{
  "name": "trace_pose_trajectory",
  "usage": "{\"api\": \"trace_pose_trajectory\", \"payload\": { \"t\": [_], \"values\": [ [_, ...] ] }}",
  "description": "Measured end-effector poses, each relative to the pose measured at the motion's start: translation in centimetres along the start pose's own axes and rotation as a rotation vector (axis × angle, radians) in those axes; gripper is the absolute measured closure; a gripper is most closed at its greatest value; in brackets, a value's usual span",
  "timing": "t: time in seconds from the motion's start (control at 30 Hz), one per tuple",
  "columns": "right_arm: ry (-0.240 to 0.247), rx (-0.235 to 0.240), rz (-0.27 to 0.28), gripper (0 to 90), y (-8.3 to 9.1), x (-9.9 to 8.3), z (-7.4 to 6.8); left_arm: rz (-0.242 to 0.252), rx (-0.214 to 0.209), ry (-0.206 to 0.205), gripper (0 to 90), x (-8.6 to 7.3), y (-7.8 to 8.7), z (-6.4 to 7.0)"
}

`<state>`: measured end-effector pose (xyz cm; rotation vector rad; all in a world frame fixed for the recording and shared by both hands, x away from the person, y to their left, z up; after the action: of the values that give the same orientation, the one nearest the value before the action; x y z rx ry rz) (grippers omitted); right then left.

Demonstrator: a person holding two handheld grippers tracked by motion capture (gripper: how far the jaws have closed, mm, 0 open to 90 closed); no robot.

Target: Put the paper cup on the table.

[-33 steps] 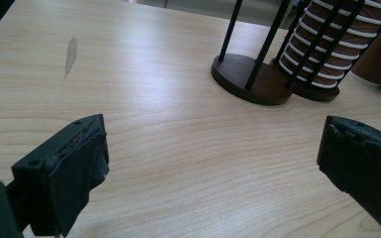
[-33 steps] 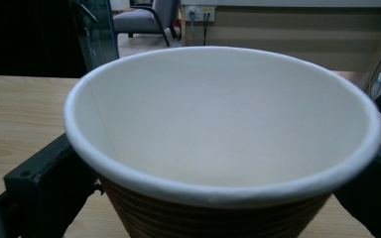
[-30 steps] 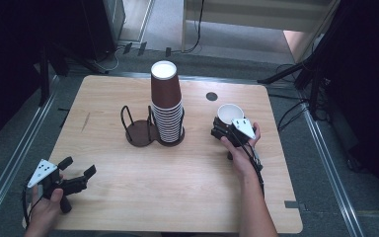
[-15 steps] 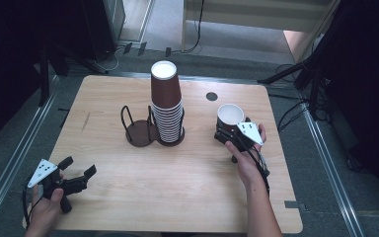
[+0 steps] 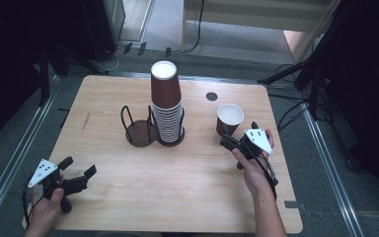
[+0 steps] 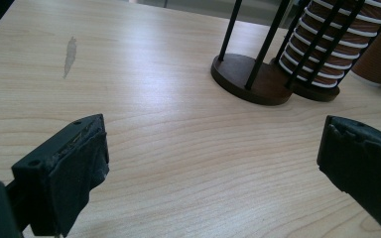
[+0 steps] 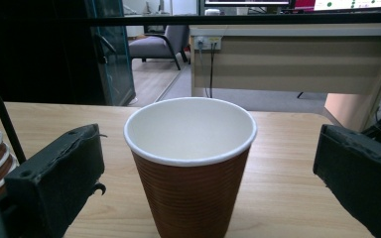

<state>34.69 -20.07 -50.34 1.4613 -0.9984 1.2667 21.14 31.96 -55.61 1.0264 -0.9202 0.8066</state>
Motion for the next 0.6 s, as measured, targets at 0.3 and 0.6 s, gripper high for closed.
{"api": "trace_pose_trajectory", "payload": {
  "t": [0.3,0.6],
  "values": [
    [-0.008,-0.013,0.003,0.0,2.4,-0.2,0.5,-0.001,0.001,-0.002,0.3,0.0,0.0,0.0],
    [-0.026,-0.024,0.011,0.0,4.3,0.0,1.0,-0.004,-0.002,-0.001,0.3,0.0,0.0,0.1]
  ]
}}
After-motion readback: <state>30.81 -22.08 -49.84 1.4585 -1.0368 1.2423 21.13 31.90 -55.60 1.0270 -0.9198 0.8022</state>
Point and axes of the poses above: each handheld gripper's, and its own axes: y roughly backward along the jaws, x roughly out of its top, z roughly to its right, the point moved 1 cm from there along -y, roughly forward along the jaws, and after that the axes turned 3 degrees about x, right-handed, at the moved point
